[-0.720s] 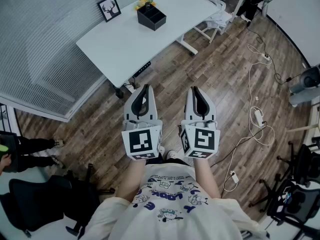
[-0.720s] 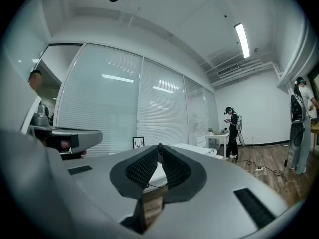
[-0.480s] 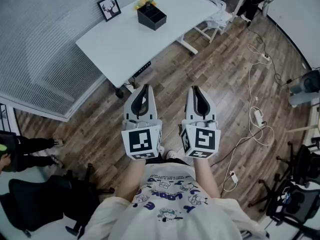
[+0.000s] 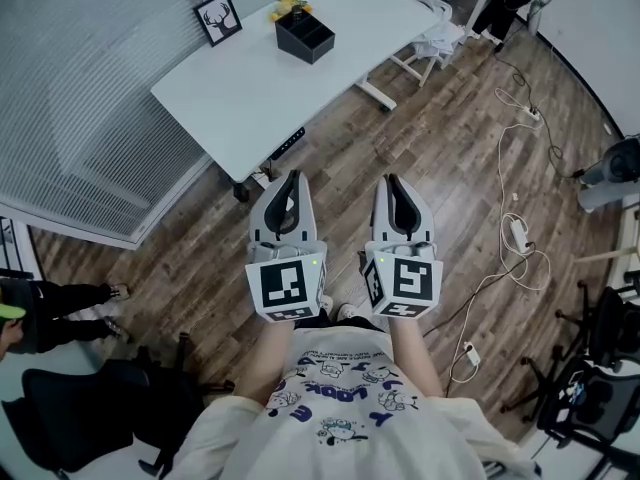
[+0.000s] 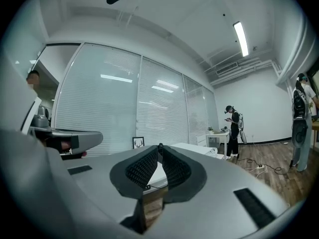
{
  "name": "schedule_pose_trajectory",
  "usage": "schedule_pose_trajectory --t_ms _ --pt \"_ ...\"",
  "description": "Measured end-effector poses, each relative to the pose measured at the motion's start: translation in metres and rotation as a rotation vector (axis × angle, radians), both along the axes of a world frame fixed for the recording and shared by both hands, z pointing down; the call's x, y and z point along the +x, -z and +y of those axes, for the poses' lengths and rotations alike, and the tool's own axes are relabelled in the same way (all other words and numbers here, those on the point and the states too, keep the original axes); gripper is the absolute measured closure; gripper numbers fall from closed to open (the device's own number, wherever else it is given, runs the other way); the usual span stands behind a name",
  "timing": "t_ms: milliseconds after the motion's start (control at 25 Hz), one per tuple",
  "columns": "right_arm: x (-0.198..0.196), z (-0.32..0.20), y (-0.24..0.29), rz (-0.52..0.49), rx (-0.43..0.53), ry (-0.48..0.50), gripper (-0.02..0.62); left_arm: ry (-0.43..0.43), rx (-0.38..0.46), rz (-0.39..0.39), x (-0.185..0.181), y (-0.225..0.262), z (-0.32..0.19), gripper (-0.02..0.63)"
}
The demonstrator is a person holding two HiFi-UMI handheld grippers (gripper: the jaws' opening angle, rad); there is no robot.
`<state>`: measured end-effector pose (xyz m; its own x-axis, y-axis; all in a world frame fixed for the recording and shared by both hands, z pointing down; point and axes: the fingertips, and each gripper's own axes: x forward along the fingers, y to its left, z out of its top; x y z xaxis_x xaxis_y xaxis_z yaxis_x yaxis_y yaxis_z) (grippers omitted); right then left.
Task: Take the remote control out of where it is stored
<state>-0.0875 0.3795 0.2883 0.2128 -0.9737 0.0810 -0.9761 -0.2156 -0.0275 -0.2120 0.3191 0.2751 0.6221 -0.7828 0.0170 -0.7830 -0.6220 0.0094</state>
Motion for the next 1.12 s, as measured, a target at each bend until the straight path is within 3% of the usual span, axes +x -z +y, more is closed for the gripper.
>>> schedule_pose_trajectory --t_ms 520,720,1120 --pt "-0.001 -0.037 -0.017 -0.043 -0.007 -0.006 0.545 -0.002 -0.019 -0.010 -0.003 -0.016 -0.045 0.589" --pt "0.026 -0.072 -0.025 -0.054 -0.011 0.007 0.545 0.008 -0.020 -0.015 0.024 -0.023 -0.077 0.589" --pt "0.114 -0.181 -0.018 -0.046 -0.007 0.116 0.546 0.109 -0.030 -0.006 0.104 -0.020 -0.175 0.589"
